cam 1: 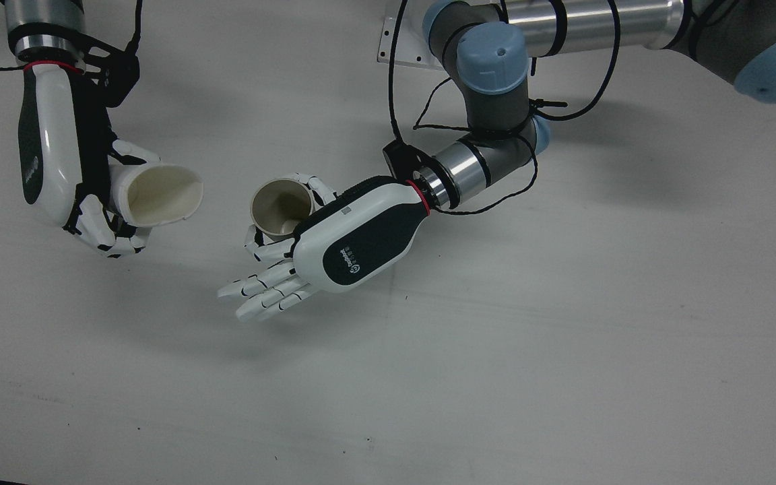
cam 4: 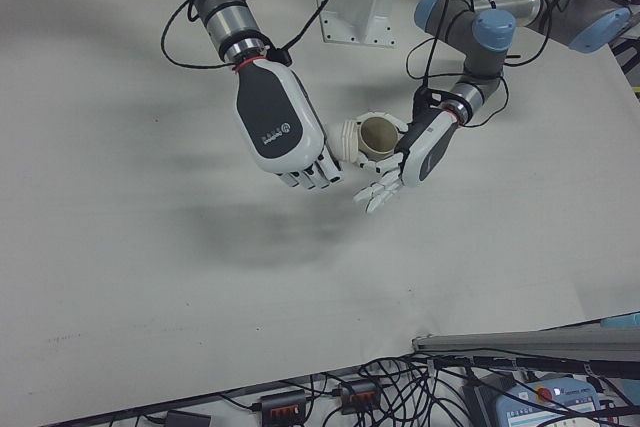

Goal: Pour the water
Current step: 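Bring both held cups together above the table center, then tilt the right hand's cup over the left hand's cup to pour, then pull both hands apart, carrying the cups back toward the table edges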

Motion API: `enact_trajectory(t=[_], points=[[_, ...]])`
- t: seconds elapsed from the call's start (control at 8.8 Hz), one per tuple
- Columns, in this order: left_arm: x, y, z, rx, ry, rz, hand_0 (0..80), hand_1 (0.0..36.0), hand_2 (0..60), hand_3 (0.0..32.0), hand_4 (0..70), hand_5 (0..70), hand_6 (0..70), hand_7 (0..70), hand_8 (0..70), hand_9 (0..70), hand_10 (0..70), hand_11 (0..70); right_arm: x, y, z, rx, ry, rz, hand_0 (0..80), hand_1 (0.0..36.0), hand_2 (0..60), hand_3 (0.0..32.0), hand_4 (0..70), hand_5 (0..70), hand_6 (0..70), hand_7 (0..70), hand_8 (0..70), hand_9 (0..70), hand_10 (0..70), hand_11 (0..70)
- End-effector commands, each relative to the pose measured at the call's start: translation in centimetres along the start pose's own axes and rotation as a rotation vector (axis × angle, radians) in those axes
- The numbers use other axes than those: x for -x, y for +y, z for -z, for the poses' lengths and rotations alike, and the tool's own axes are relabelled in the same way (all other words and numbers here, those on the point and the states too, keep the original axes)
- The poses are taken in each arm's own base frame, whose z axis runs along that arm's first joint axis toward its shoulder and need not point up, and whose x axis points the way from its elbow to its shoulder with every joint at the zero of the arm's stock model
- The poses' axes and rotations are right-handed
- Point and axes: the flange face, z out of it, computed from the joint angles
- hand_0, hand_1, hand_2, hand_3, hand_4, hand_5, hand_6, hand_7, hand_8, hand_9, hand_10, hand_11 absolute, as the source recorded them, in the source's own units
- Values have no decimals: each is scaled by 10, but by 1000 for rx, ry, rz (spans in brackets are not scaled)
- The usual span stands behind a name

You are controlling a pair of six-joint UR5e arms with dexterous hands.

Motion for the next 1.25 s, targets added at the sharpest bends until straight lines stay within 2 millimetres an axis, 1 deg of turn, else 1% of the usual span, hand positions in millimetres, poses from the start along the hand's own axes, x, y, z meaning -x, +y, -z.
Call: enact_trajectory(t=[0.0, 0.11, 0.23, 0.45, 0.57, 0.68, 0.8, 0.91, 1.02, 1.14], points=[[-15, 16, -9, 4, 5, -2, 445, 360, 600, 0, 365, 572, 101, 104, 36, 46, 37, 74, -20, 50, -31, 24, 11, 40, 800, 360, 427, 0, 155, 700, 480, 700, 469, 646, 488, 700], [-13, 15, -9, 2, 3, -4, 445, 360, 600, 0, 365, 571, 101, 103, 36, 45, 36, 73, -13, 52, -26, 33, -4, 33, 800, 360, 430, 0, 155, 700, 479, 700, 466, 640, 486, 700], [-12, 10, -7, -4, 0, -5, 444, 360, 600, 0, 364, 565, 99, 102, 36, 45, 37, 74, -4, 52, -15, 45, -22, 25, 800, 360, 428, 0, 146, 700, 468, 699, 459, 628, 479, 700], [-17, 0, -6, -9, 13, -7, 441, 360, 600, 0, 362, 557, 97, 100, 37, 48, 38, 75, 6, 42, 14, 54, -42, 16, 800, 360, 394, 0, 131, 700, 454, 671, 450, 615, 472, 700], [-35, -19, -6, -22, 35, -15, 438, 360, 600, 0, 361, 551, 96, 98, 38, 48, 38, 75, 19, 25, 42, 47, -63, 14, 800, 360, 376, 0, 127, 700, 450, 663, 449, 614, 474, 700], [-46, -50, 3, -49, 48, -23, 435, 360, 600, 0, 359, 546, 95, 97, 39, 50, 40, 77, 43, -3, 77, 17, -100, 14, 800, 360, 368, 0, 124, 700, 445, 653, 448, 611, 475, 700], [-55, -94, 20, -93, 54, 4, 434, 360, 600, 0, 359, 542, 94, 96, 39, 52, 42, 79, 84, -40, 106, -32, -171, 11, 800, 360, 358, 0, 118, 700, 430, 626, 440, 601, 472, 700], [-65, -139, 40, -145, 63, 51, 435, 360, 600, 0, 358, 538, 92, 95, 38, 51, 41, 78, 111, -80, 129, -69, -195, -35, 800, 360, 350, 0, 112, 700, 419, 609, 437, 597, 475, 700], [-81, -186, 67, -204, 82, 81, 435, 360, 600, 0, 358, 535, 91, 94, 37, 48, 40, 76, 136, -119, 149, -119, -224, -75, 800, 360, 334, 0, 104, 700, 401, 579, 434, 592, 484, 700], [-87, -226, 99, -244, 99, 101, 435, 360, 600, 0, 356, 530, 89, 91, 35, 45, 38, 74, 143, -152, 171, -180, -226, -87, 800, 360, 328, 0, 96, 700, 390, 561, 434, 593, 491, 700]])
